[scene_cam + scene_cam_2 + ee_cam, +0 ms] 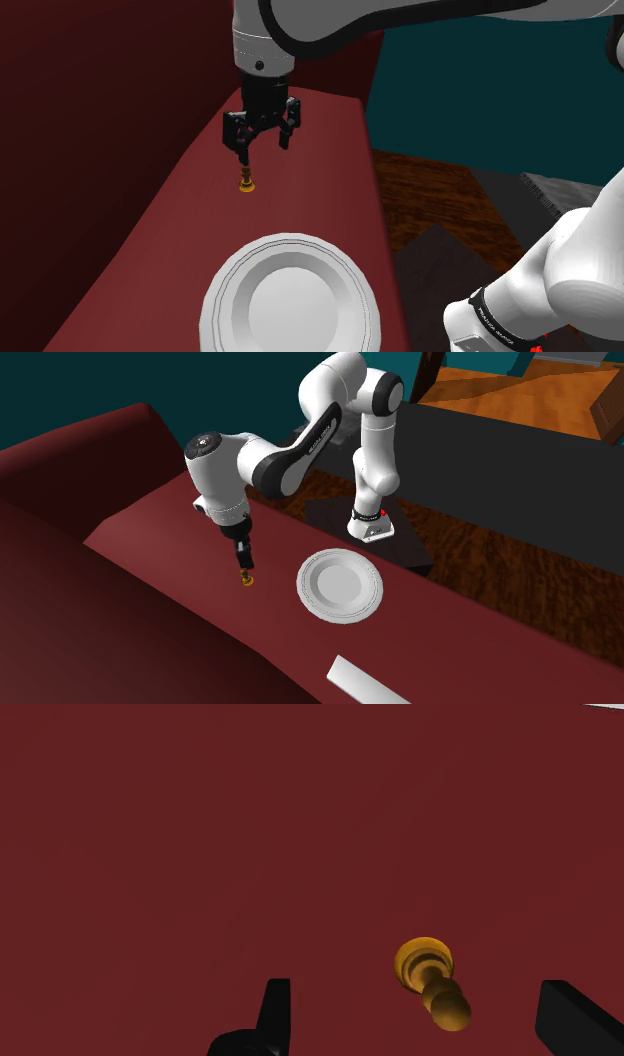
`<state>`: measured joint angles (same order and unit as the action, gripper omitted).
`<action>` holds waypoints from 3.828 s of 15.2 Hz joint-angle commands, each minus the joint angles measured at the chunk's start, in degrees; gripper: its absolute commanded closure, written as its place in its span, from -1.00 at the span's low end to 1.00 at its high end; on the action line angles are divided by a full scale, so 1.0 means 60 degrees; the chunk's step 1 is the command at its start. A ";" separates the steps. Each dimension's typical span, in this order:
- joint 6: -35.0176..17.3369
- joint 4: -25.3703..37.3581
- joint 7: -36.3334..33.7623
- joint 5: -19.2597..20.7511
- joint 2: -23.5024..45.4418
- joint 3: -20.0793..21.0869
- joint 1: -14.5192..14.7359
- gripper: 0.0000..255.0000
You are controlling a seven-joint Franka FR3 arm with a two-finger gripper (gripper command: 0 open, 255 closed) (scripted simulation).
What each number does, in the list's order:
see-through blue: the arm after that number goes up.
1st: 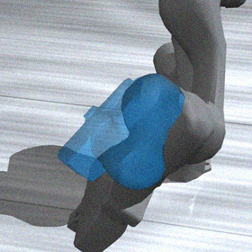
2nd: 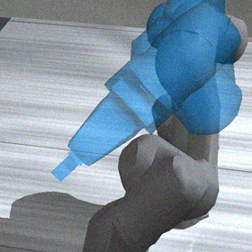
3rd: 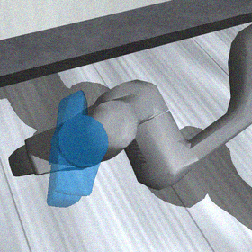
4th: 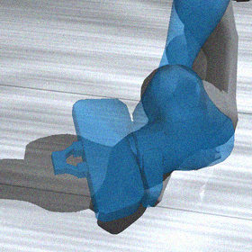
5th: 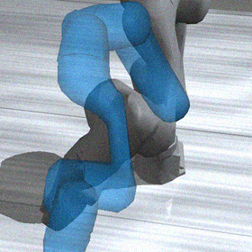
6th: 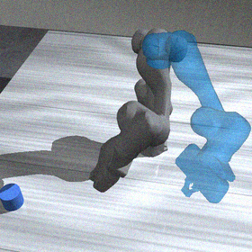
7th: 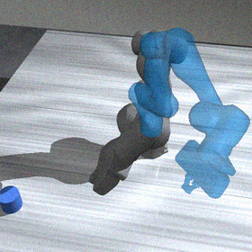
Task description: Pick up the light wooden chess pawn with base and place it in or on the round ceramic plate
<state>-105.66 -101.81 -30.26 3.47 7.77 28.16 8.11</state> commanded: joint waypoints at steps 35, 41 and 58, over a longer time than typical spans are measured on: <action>0.0137 0.0796 -0.0410 0.0368 0.0682 0.0069 0.0264 1.00; 0.0885 0.1491 -0.0375 0.0323 0.0618 0.0091 0.0284 1.00; 0.0823 -0.1741 -0.1542 -0.1686 -0.3084 0.0937 0.1056 1.00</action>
<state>-101.07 -111.32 -39.06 -5.70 -9.17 33.53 14.01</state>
